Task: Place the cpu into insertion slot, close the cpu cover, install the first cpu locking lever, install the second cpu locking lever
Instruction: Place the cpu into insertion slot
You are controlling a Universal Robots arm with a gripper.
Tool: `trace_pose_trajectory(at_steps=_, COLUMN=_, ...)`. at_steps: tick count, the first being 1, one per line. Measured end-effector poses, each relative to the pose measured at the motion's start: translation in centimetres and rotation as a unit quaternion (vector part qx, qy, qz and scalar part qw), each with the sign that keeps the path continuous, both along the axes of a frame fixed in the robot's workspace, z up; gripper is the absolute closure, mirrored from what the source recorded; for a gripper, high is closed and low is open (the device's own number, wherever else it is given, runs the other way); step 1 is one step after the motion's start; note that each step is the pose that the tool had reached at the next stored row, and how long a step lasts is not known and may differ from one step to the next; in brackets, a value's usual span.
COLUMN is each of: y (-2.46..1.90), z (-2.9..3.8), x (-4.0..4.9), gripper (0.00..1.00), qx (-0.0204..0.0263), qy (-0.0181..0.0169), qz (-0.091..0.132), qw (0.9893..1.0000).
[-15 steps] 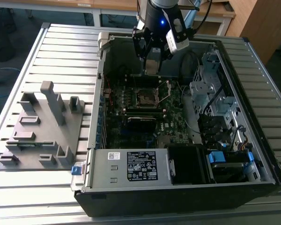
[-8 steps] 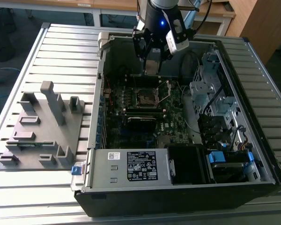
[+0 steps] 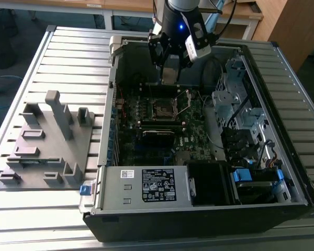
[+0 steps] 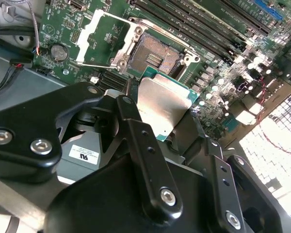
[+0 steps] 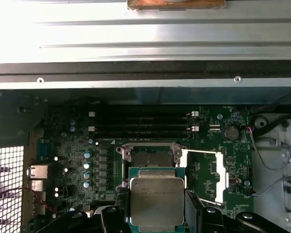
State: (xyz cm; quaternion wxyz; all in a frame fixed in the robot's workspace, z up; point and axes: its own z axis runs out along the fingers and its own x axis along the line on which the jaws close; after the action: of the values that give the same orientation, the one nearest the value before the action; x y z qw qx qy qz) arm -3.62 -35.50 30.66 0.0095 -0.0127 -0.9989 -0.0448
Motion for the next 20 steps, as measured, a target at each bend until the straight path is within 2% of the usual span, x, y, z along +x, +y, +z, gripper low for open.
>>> trace_pose_trajectory(at_steps=14, y=0.00, z=-0.25, x=0.00, gripper=0.46, qx=0.0002, qy=-0.0001, qz=0.000, qw=1.0000)
trace_pose_trajectory(at_steps=20, y=0.00, z=-0.69, x=0.00, gripper=0.46, qx=0.0000, qy=0.0000, qz=0.000, qw=1.0000)
